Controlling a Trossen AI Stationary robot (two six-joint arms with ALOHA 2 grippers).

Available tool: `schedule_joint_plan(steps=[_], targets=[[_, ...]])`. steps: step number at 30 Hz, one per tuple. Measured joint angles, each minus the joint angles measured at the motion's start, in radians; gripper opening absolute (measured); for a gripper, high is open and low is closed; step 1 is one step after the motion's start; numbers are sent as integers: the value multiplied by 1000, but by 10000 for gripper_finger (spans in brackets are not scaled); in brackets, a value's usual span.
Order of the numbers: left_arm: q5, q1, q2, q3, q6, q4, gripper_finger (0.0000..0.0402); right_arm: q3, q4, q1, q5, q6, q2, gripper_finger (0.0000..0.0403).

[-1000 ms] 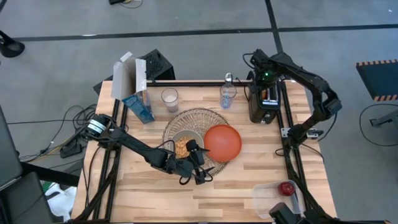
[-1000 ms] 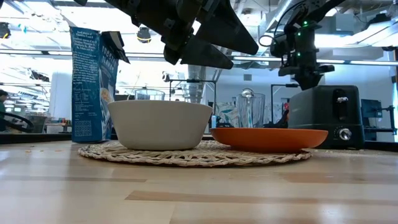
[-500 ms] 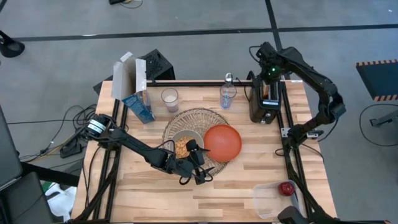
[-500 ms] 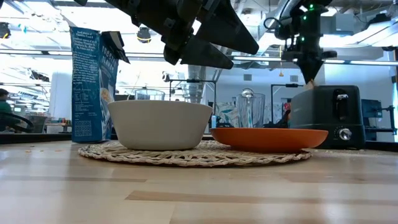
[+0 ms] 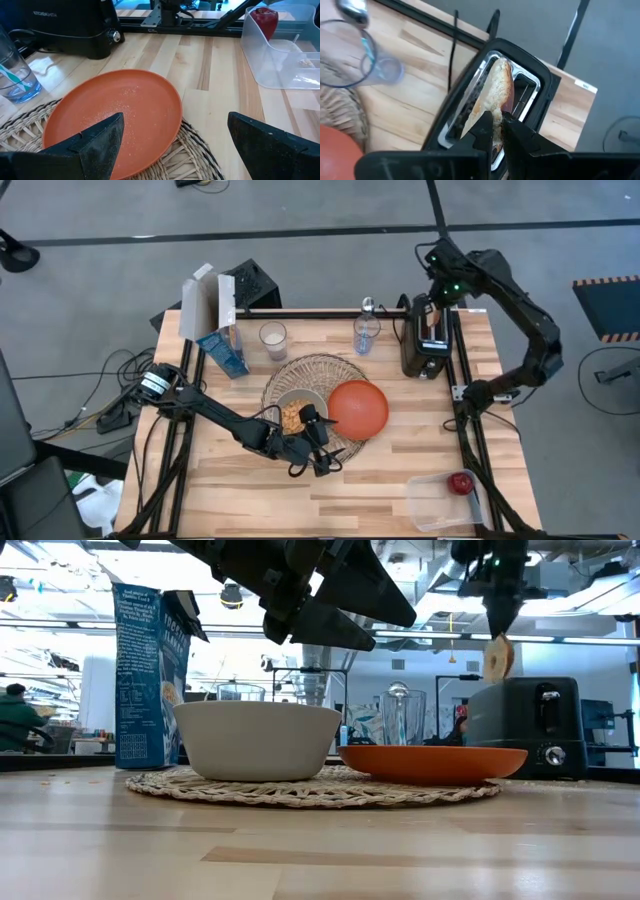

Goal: Arrange a breakfast setting
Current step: Put the bagel from the toaster on the orange plate

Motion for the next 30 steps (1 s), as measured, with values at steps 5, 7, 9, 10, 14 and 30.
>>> schedule_joint_plan(steps=[5, 7, 9, 10, 14, 30], targets=[[0, 0, 0, 0, -1, 0, 343, 6, 0, 46, -45, -1, -62, 57], [0, 0, 0, 0, -2, 0, 343, 6, 0, 73, -76, -2, -86, 57], [0, -2, 0, 0, -9, 0, 343, 6, 1, 104, -113, -2, -107, 57], [0, -4, 0, 0, -10, 0, 343, 6, 3, 121, -137, -2, -119, 57], [-4, -12, 0, 0, -5, 3, 343, 7, 36, 192, -193, -1, -165, 57], [-21, -23, 0, 0, 22, 34, 343, -333, 353, 489, -337, 108, -325, 57]])
